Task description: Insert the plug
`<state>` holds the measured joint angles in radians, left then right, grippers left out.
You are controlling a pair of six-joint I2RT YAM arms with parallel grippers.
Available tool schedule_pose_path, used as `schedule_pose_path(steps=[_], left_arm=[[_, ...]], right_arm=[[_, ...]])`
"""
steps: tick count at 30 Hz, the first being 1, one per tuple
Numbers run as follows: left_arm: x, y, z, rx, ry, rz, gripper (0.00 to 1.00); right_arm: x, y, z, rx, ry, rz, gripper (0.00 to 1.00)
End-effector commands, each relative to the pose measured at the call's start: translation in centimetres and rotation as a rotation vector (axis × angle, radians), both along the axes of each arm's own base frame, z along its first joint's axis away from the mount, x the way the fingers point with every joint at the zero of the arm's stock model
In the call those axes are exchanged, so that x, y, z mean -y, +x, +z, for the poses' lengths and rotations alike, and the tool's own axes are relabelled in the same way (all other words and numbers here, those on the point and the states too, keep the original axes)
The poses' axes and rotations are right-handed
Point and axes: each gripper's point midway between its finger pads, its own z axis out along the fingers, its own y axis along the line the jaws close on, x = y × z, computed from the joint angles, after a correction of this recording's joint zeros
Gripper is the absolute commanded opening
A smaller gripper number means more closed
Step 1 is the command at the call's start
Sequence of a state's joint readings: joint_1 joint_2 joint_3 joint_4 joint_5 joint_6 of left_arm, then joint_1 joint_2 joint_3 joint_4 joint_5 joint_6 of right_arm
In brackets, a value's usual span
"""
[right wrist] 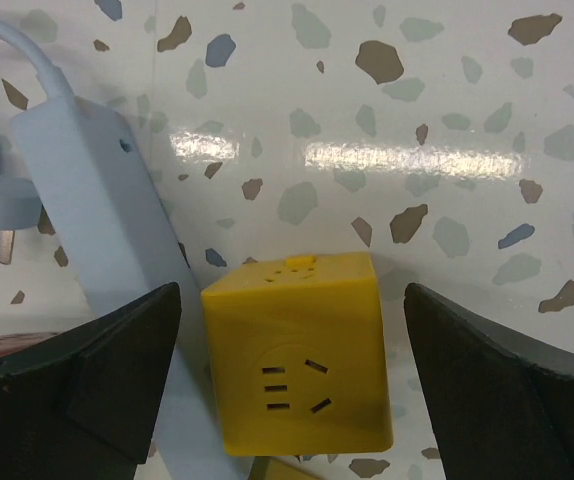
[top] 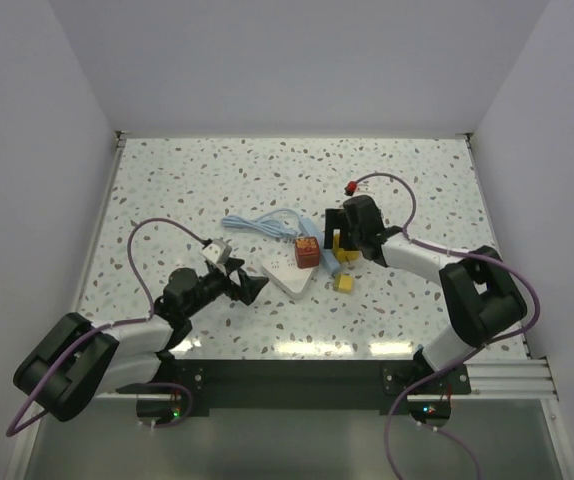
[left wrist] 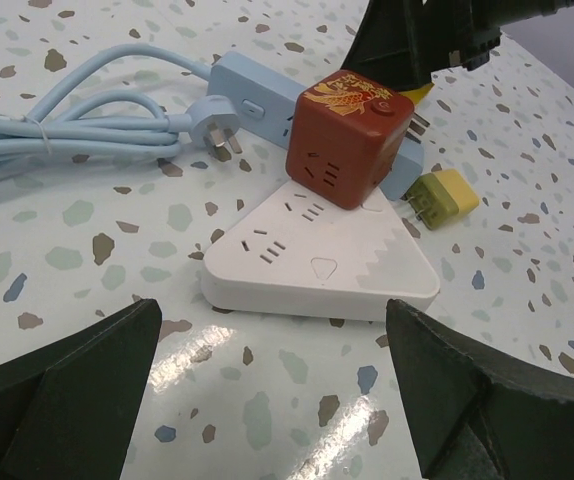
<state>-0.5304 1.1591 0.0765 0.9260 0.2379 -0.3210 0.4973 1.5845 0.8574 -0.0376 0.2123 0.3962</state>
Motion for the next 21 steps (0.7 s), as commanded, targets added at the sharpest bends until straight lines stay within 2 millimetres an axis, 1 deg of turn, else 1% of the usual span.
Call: schedule_pose_path(steps=[1, 3, 4, 7, 8, 10, 11, 12, 13, 14, 15, 16, 17, 18, 19, 21], left_arm=[[1.0, 0.7, 3.3, 0.118, -0.043, -0.045, 1.00], [1.2, 0.5, 3.8, 0.134, -0.051, -0.065, 1.00], [1.3, 0.5, 4.1, 0.145, -0.053, -0.069, 1.00], [1.5, 0.7, 4.9, 0.171, -0.053, -0.080, 1.00], [1.5, 0.7, 4.9, 0.169, -0.047, -0.081, 1.00], [2.0, 0.7, 5.8, 0.190, -0.051, -0.107, 1.00], [2.2, 0.6, 6.0, 0.195, -0.053, -0.119, 1.00], [2.4, 0.5, 6.5, 0.207, -0.060, -0.134, 1.00], [2.8, 0.2, 7.3, 0.227, -0.072, -0.164, 1.00], [3.0, 0.0, 7.7, 0.232, -0.084, -0.184, 1.00], [3.3, -0.1, 8.6, 0.252, -0.095, -0.202, 1.00], [3.7, -0.6, 9.1, 0.265, -0.105, -0.238, 1.00], [3.9, -1.0, 9.6, 0.275, -0.114, -0.264, 1.00], [4.4, -1.4, 10.2, 0.285, -0.125, -0.302, 1.00], [4.5, -1.6, 10.9, 0.297, -0.137, -0.316, 1.00], [5.1, -2.3, 11.8, 0.302, -0.162, -0.371, 1.00]], right_arm=[[-0.6, 0.3, -0.4, -0.032, 0.024, 0.029, 0.96], [-0.6, 0.0, -0.8, -0.054, 0.029, 0.036, 0.92], [-0.5, 0.0, -0.9, -0.060, 0.031, 0.037, 0.86], [-0.5, -0.1, -0.6, -0.069, 0.050, 0.046, 0.65], [-0.5, 0.0, -0.4, -0.067, 0.054, 0.047, 0.54], [-0.4, 0.4, 0.9, -0.043, 0.074, 0.053, 0.37], [-0.3, 0.6, 1.5, -0.030, 0.084, 0.054, 0.19], [-0.6, 0.8, 2.5, -0.011, 0.101, 0.066, 0.13], [-0.6, 1.0, 4.2, 0.030, 0.112, 0.078, 0.07], [-0.7, 1.1, 5.5, 0.058, 0.123, 0.089, 0.00], [-1.0, 1.3, 6.9, 0.092, 0.135, 0.105, 0.00], [-1.3, 1.2, 9.1, 0.142, 0.157, 0.139, 0.00], [-1.3, 1.2, 10.2, 0.171, 0.164, 0.146, 0.00], [-2.0, 1.1, 11.6, 0.205, 0.186, 0.188, 0.00], [-3.0, 0.3, 13.6, 0.239, 0.236, 0.255, 0.00], [-4.3, -0.2, 15.9, 0.293, 0.289, 0.343, 0.00]])
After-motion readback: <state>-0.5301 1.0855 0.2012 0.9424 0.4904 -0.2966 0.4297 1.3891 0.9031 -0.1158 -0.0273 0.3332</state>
